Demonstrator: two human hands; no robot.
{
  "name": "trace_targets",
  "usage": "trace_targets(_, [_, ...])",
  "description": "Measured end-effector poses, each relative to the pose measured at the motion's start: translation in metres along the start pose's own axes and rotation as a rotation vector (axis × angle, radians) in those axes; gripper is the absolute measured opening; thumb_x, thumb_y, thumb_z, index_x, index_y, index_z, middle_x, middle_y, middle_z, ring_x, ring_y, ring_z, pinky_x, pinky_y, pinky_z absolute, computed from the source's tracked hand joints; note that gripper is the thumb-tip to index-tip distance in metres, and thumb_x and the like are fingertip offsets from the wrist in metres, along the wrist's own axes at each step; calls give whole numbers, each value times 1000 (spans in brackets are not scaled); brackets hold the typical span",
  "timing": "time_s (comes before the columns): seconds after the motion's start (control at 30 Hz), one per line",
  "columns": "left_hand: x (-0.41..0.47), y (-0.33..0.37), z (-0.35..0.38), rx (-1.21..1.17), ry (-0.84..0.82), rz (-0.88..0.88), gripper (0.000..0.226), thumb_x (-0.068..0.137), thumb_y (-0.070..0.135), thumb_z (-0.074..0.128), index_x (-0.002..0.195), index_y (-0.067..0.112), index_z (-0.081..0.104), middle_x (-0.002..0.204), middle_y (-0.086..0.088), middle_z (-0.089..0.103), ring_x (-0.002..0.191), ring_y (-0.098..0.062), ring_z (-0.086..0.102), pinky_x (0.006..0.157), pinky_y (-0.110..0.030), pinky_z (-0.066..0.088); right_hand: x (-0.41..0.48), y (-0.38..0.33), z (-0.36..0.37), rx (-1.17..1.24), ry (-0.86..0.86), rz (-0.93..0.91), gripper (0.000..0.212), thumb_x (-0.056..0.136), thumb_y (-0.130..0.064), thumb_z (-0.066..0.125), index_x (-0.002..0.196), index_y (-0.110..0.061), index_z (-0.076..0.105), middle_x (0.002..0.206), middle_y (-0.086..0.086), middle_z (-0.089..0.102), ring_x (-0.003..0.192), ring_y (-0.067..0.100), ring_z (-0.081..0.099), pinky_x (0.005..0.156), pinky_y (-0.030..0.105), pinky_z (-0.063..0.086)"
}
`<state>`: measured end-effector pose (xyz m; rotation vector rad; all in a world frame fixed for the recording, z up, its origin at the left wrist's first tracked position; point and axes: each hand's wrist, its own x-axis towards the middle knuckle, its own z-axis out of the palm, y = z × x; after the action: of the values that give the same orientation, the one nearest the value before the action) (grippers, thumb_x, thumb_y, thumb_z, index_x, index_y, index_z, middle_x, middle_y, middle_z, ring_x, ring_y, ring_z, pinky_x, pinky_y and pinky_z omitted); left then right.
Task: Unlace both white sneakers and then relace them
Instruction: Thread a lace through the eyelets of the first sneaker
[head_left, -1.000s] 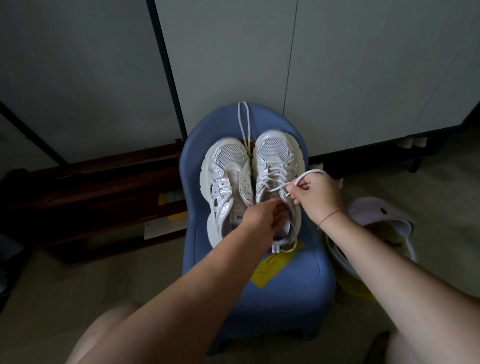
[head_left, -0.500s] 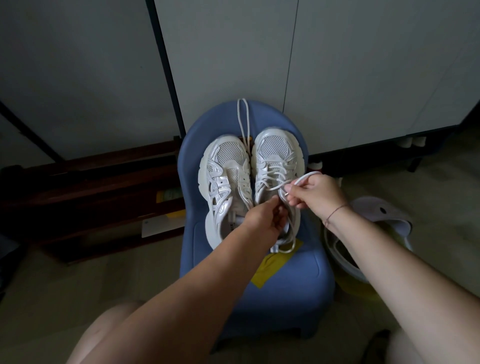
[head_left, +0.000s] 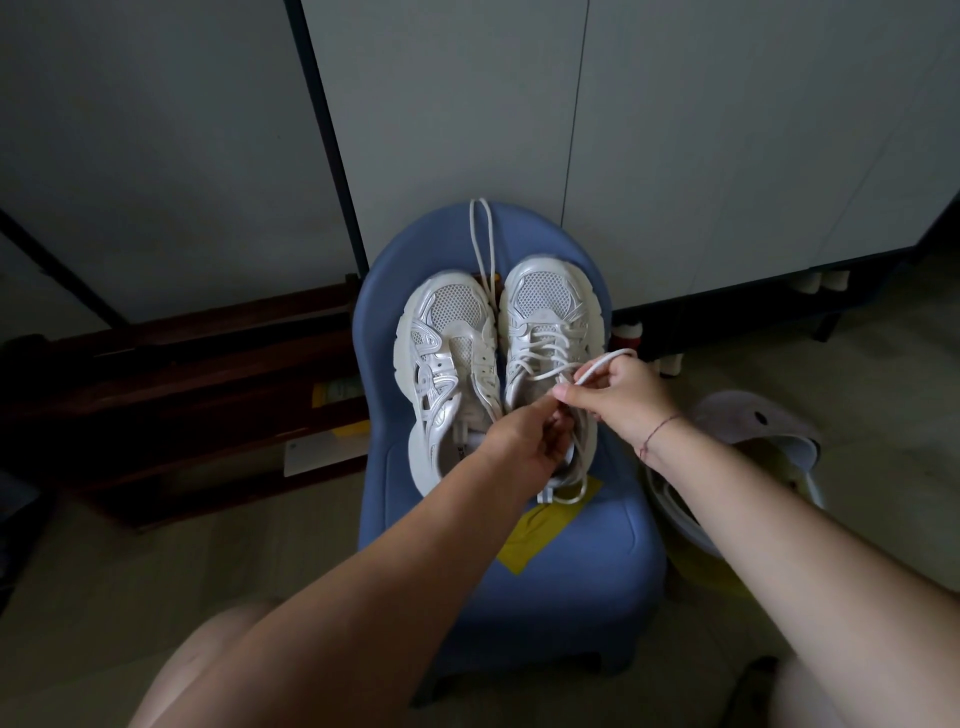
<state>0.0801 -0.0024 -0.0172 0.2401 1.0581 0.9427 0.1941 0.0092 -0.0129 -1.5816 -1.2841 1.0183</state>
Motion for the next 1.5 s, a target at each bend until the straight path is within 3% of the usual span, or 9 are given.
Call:
trace_targets(0.17, [-4,1,-9,330,-2,168,24,95,7,58,71,11,56,43,7,55,39,-3,52,43,-13,42,-1,0,1,-65,68,-34,20,66,-20,83,69,-12,64,75,4,70,74,21,67,78,41,56])
trace_targets(0.4, [-29,11,-51,1423,-302,144,19,91,18,65,94,0,72,77,-5,69,73,-12,60,80,-23,53,-3,-6,-9,-42,13,9,24,72,-10,78,63,-19,58,65,1,61,61,14,58,57,29,50])
trace_targets(0.47, [-30,13,-57,1323,-325,162,20,91,17,66,98,-1,71,86,-12,71,74,-12,63,81,-23,56,-4,-8,-9,-26,-6,8,23,74,-9,77,65,-19,58,65,-1,60,60,11,57,56,23,48])
trace_targets(0.63, [-28,9,-33,517,-258,88,17,101,17,48,93,10,61,93,-9,66,83,-18,65,77,-28,53,-3,-7,-6,1,-11,-11,23,75,-8,76,65,-21,60,64,-2,60,60,11,56,59,25,49])
trace_targets(0.83, [-9,-9,-17,357,-108,105,19,99,27,53,99,10,63,91,-6,64,85,-20,60,80,-32,52,1,-1,-1,24,-22,16,17,67,-15,80,81,-13,70,75,4,68,71,19,64,72,38,55])
trace_targets(0.93, [-6,-9,-17,321,-53,168,19,99,17,54,85,7,62,67,-4,63,62,-17,58,58,-24,53,0,-2,1,38,-28,24,18,70,-13,79,84,-10,69,73,4,66,66,17,60,66,34,51])
trace_targets(1.07, [-18,-8,-20,401,-74,209,28,100,12,52,74,4,60,54,-3,63,45,-13,55,44,-18,46,1,-2,2,47,-43,24,16,71,-10,78,80,-9,65,67,4,62,61,18,55,59,30,46])
trace_targets(1.37, [-52,-2,-41,1153,-360,-41,26,100,11,51,111,-8,63,90,-17,72,54,-5,65,57,-15,51,3,-1,1,-16,-61,37,20,72,-16,80,78,-12,61,69,3,62,62,18,55,66,33,51])
trace_targets(1.5, [-55,-6,-41,1185,-468,20,24,98,18,55,108,-1,67,93,-10,74,66,-7,68,67,-17,54,-3,-8,0,23,-67,31,20,76,-13,77,76,-9,57,60,4,56,54,14,49,56,25,47])
